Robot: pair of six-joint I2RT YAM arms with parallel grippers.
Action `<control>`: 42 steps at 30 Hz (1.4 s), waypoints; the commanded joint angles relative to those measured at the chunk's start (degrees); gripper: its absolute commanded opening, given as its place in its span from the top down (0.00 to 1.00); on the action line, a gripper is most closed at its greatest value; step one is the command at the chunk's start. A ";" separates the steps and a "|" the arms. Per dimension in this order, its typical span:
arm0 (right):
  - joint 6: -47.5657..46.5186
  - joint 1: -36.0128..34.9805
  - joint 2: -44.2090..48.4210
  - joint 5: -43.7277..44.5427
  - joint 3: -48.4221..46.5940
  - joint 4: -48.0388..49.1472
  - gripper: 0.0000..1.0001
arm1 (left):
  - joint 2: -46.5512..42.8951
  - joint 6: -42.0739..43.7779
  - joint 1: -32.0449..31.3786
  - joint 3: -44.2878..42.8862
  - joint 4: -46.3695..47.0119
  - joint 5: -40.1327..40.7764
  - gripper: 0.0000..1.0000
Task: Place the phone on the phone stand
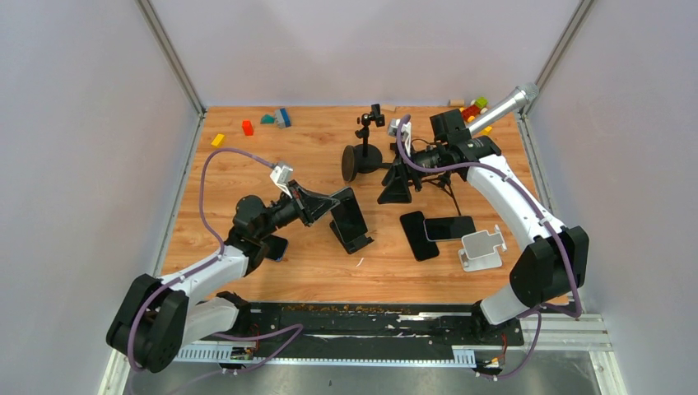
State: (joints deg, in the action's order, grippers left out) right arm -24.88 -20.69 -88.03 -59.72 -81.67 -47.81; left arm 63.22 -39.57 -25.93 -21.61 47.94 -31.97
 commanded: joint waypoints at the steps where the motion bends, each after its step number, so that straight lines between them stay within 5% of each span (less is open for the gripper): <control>1: 0.01 0.27 0.97 -1.98 -0.07 2.27 0.25 | 0.14 0.64 -0.51 0.42 7.78 1.28 1.00; 42: -0.78 0.27 -0.15 -2.62 0.59 2.23 0.26 | 7.04 5.43 -3.83 3.11 12.96 4.68 1.00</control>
State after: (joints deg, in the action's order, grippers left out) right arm -24.93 -20.69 -88.05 -60.16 -81.36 -47.24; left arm 70.72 -35.94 -29.30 -18.37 56.45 -28.77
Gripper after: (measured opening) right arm 0.743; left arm 0.043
